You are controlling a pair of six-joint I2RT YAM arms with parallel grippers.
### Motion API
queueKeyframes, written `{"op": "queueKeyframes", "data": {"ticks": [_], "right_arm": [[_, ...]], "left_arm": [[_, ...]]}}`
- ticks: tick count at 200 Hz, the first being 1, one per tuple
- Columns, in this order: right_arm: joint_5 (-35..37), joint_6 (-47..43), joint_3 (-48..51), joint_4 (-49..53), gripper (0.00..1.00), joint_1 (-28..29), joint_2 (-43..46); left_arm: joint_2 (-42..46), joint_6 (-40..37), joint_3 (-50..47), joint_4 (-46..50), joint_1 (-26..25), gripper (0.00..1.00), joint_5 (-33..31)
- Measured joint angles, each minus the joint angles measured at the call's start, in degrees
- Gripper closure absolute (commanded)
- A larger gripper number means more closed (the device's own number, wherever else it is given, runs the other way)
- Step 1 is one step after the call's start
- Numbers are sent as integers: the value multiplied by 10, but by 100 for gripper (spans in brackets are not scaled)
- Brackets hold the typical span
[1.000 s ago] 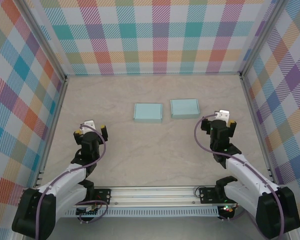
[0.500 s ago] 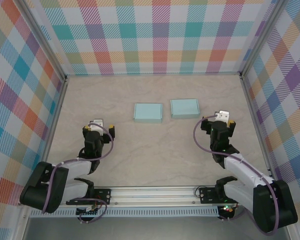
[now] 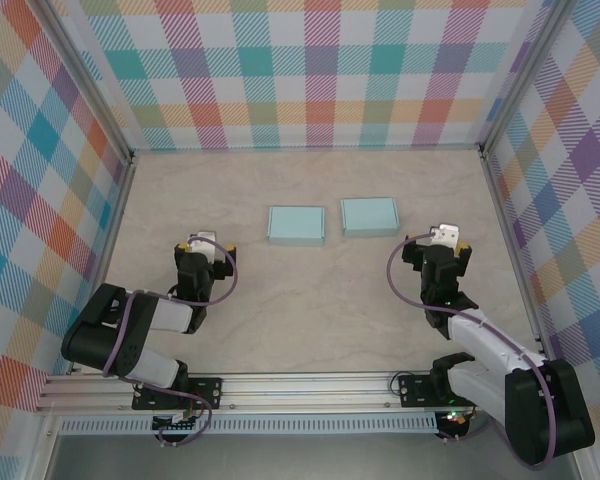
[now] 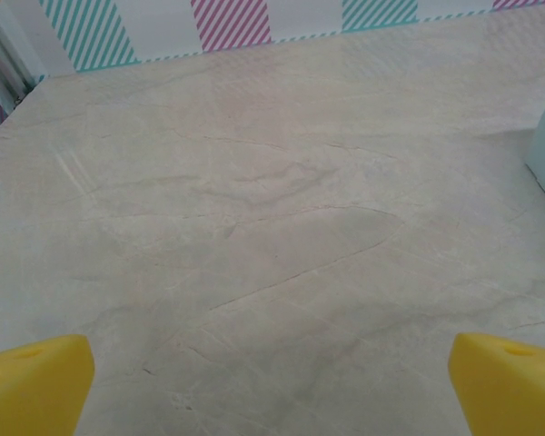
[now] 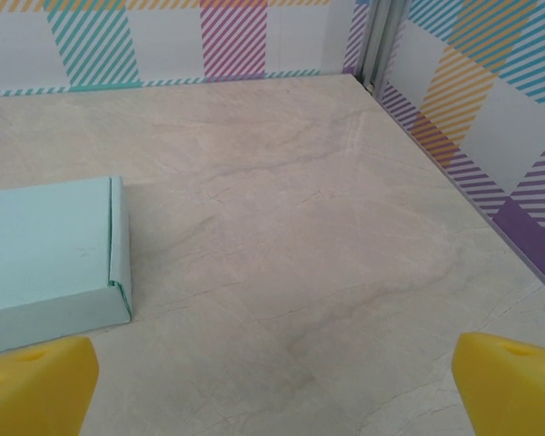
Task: Fold the paper box
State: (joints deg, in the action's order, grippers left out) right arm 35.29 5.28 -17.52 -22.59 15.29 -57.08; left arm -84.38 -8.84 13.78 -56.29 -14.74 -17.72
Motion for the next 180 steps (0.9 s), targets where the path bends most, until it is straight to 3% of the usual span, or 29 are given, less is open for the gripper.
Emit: {"op": "queueKeyframes", "data": {"ticks": [180], "right_arm": [[-17, 0, 6, -51, 0, -7, -68]], "left_arm": [[-14, 20, 29, 6, 18, 0, -3]]}}
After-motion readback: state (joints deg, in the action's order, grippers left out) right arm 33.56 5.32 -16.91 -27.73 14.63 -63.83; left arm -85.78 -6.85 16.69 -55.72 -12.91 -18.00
